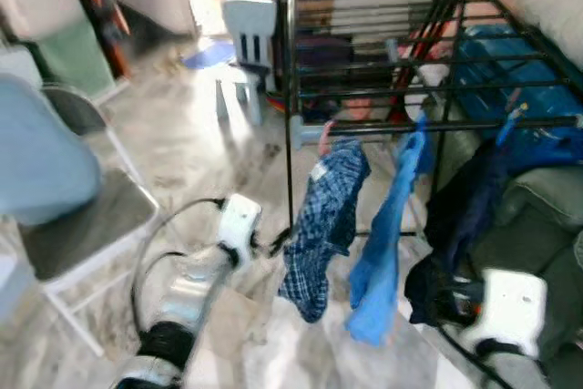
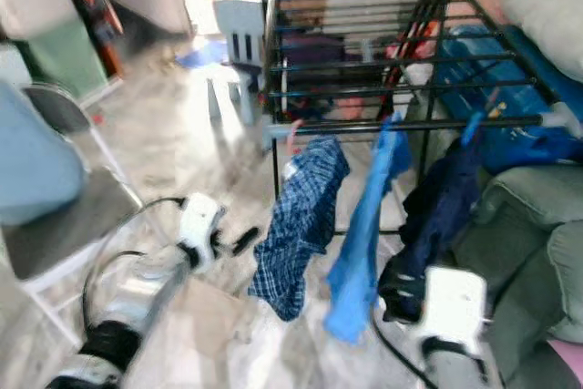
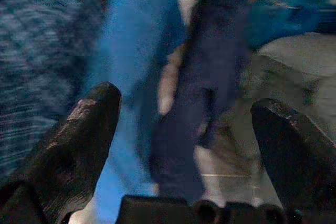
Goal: Hang hanger
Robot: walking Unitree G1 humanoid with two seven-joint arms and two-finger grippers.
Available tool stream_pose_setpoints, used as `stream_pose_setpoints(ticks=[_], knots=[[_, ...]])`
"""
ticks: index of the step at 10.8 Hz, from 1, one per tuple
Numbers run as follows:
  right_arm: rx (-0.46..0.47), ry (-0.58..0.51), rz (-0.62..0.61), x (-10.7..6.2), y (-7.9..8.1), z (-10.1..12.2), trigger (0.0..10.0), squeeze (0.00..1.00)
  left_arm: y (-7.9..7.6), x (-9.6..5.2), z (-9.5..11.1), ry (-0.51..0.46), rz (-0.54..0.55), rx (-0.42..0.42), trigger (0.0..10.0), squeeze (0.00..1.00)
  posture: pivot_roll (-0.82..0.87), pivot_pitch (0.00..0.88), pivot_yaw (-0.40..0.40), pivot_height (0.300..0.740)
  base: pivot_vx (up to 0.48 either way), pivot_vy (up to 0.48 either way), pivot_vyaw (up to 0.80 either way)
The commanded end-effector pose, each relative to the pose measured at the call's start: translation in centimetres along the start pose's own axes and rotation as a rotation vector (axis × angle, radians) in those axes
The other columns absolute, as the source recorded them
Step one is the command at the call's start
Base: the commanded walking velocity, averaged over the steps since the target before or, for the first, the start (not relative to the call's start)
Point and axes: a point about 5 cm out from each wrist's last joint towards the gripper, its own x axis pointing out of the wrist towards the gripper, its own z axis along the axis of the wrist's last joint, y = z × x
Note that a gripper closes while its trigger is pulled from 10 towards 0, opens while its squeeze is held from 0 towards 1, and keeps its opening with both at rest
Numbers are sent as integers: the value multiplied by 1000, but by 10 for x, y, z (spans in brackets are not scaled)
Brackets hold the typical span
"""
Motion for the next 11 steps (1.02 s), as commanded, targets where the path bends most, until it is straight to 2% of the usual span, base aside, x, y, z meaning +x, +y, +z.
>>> stream_pose_setpoints(ticks=[1,3,6,11], knots=[[4,-35,-4,0,1,6,10000,0,10,-2,20,-99,15,0,10000,0,-94,0,48,740,0,0,0],[-5,-58,-19,1,-1,9,10000,0,5,0,28,-131,17,-15,10000,0,-93,0,46,740,0,0,0],[-17,-26,-16,2,-1,5,10000,0,9,-1,20,-97,54,-23,10000,0,-96,0,44,740,0,0,0],[-17,-26,-16,2,-1,5,10000,0,9,-1,20,-97,54,-23,10000,0,-96,0,44,740,0,0,0]])
